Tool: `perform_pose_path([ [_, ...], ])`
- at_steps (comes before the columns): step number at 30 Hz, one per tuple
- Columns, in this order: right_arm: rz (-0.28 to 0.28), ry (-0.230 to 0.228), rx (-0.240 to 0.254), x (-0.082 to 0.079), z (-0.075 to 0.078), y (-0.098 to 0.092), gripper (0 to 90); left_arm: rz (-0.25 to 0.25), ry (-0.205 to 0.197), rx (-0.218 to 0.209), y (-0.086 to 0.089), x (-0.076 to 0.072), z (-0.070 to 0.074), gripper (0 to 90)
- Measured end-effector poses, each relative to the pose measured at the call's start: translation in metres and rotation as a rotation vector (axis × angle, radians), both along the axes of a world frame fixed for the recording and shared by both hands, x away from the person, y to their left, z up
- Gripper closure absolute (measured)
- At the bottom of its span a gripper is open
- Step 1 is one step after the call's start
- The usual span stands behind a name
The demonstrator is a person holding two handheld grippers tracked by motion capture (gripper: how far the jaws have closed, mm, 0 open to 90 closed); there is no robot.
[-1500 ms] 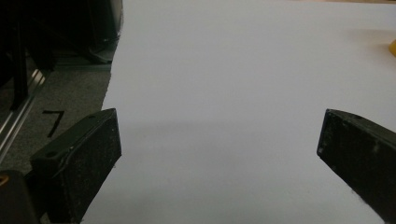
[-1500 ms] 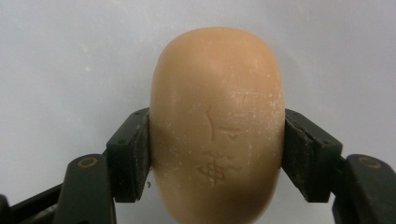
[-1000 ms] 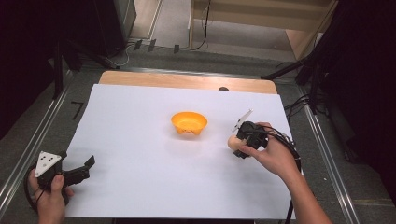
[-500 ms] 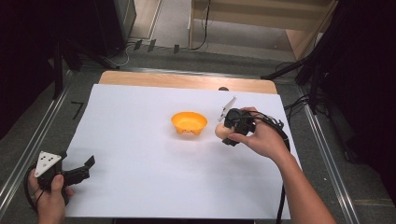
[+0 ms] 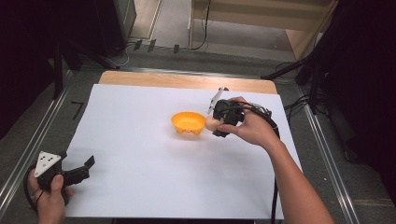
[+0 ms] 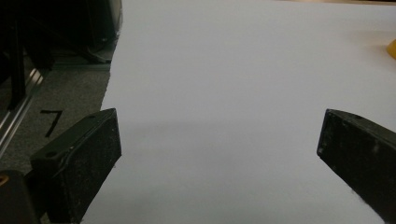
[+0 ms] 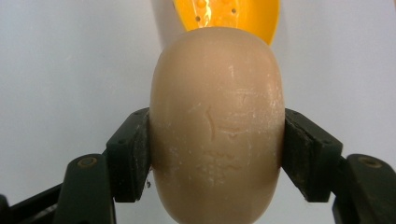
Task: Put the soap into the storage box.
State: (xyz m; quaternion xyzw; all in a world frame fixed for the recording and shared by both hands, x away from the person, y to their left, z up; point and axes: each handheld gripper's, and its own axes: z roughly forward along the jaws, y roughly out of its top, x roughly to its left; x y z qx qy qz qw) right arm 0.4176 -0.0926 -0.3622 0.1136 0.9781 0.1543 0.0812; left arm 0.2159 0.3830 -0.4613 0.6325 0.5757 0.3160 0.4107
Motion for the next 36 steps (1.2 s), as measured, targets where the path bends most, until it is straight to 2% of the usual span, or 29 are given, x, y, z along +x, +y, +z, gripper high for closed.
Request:
perform_pose_path([
  [7, 0.045, -0.006, 0.01, 0.008, 0.008, 0.009, 33.0, -0.001, -0.001, -0.001, 0.0, 0.0, 0.0, 0.5],
  [12, 0.046, -0.005, 0.015, 0.012, 0.012, 0.014, 32.9, -0.001, 0.0, 0.0, 0.0, 0.0, 0.0, 0.5],
  [18, 0.072, -0.016, 0.017, 0.017, 0.013, 0.022, 32.9, -0.001, 0.0, 0.001, 0.0, 0.0, 0.0, 0.5],
  [33, 0.099, -0.008, 0.019, 0.026, 0.012, 0.039, 32.9, -0.001, 0.0, -0.001, 0.0, 0.0, 0.0, 0.5],
  [36, 0.117, -0.015, 0.005, 0.029, 0.011, 0.047, 32.9, -0.003, 0.002, 0.001, 0.0, 0.0, 0.0, 0.5],
])
